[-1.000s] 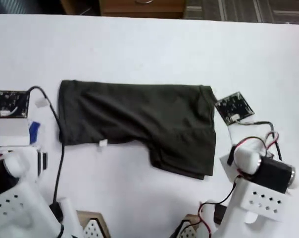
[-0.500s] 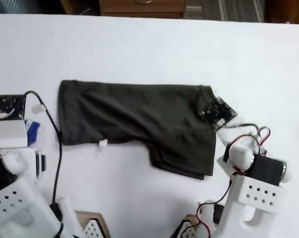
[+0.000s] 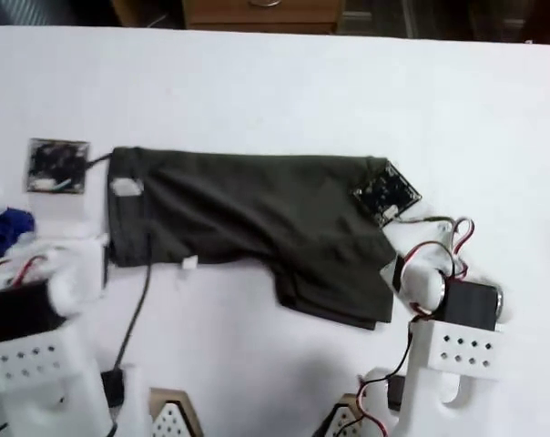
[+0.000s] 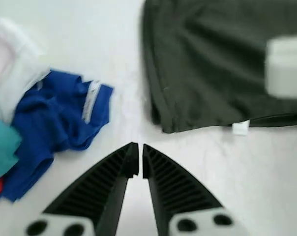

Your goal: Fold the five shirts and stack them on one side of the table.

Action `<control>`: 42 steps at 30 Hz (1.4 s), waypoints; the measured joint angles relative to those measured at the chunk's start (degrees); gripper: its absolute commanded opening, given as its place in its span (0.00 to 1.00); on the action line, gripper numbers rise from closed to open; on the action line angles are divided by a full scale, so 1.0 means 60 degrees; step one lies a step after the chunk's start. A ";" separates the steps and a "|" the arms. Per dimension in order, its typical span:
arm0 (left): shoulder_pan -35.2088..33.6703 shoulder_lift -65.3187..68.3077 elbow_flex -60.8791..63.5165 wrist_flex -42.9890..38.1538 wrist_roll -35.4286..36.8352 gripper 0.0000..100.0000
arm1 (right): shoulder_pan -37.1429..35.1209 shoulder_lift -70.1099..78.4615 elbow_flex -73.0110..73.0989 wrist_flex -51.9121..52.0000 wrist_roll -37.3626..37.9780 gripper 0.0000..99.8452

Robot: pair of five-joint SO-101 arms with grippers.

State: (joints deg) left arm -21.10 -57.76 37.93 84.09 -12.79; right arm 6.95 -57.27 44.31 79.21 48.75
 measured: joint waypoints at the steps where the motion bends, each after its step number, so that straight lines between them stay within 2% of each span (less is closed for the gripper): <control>1: 0.0264 0.0000 0.0293 -0.0322 0.0073 0.02 | 0.0000 0.0000 0.0000 -0.0147 -0.0015 0.02; 7: 0.1216 0.0015 0.1788 -0.1700 0.0029 0.02 | -0.0176 0.0000 0.0000 -0.1348 -0.0835 0.02; 14: 0.1436 0.0161 0.2212 -0.2315 -0.0469 0.02 | -0.2037 0.0264 0.0000 -0.1700 -0.1392 0.02; 17: 0.1582 0.0733 0.2447 -0.2667 -0.0469 0.02 | -0.2769 0.1011 -0.0132 -0.1890 -0.1949 0.02; 23: 0.1641 0.2374 0.2447 -0.3238 -0.0469 0.02 | -0.3326 0.3502 -0.1392 -0.2110 -0.2637 0.02; 35: 0.1714 0.6901 0.0176 -0.3253 -0.0469 0.02 | -0.4864 0.8308 -0.4513 -0.2081 -0.2681 0.02; 42: 0.1744 0.8689 -0.1026 -0.2813 -0.0469 0.02 | -0.4879 0.9949 -0.6315 -0.1245 -0.2681 0.02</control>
State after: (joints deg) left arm -10.64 -5.63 31.78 67.21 -15.60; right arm -22.33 2.42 6.42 71.74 32.66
